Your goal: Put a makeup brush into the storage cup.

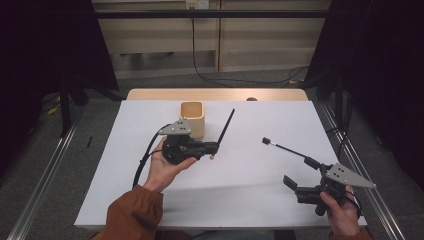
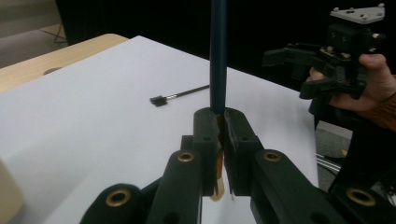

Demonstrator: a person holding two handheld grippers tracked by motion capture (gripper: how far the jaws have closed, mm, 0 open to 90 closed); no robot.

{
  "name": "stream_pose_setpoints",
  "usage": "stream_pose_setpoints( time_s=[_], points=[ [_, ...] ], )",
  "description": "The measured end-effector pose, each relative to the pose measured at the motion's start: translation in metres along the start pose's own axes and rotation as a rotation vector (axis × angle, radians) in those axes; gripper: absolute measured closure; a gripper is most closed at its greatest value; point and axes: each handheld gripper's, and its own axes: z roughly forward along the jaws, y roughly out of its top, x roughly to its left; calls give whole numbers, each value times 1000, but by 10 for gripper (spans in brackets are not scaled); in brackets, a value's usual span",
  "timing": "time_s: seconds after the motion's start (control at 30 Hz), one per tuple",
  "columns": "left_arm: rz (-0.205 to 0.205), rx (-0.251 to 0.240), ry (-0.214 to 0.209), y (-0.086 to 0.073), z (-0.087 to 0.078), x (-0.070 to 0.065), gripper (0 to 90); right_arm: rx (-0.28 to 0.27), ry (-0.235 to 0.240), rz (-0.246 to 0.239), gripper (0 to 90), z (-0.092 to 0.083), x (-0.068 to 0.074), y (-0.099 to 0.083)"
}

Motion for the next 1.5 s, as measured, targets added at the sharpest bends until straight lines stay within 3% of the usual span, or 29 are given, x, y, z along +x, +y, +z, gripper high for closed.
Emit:
stream_pose_setpoints(
  time_s=[0.3,0.53,0.7,0.83,0.97,1.1,1.17,1.33,1.5],
  points=[
    [-7,41,-10,1,5,-1,847,5,5,11,0,1,1,0],
    [-20,123,-7,4,3,1,846,7,5,14,0,1,0,0],
    [-8,195,3,8,2,2,846,11,8,6,0,1,0,0],
    [21,275,-1,10,2,2,845,10,7,6,0,1,0,0],
    [47,395,13,11,7,1,846,12,8,5,0,1,0,0],
    [68,452,10,11,9,-3,846,11,11,6,0,1,1,0],
    [51,486,6,12,11,-4,846,11,13,6,0,1,1,0],
    [57,552,6,14,14,-5,846,18,22,-5,0,2,2,0],
    [121,641,7,15,17,-6,845,20,24,-1,0,2,2,0]
  ],
)
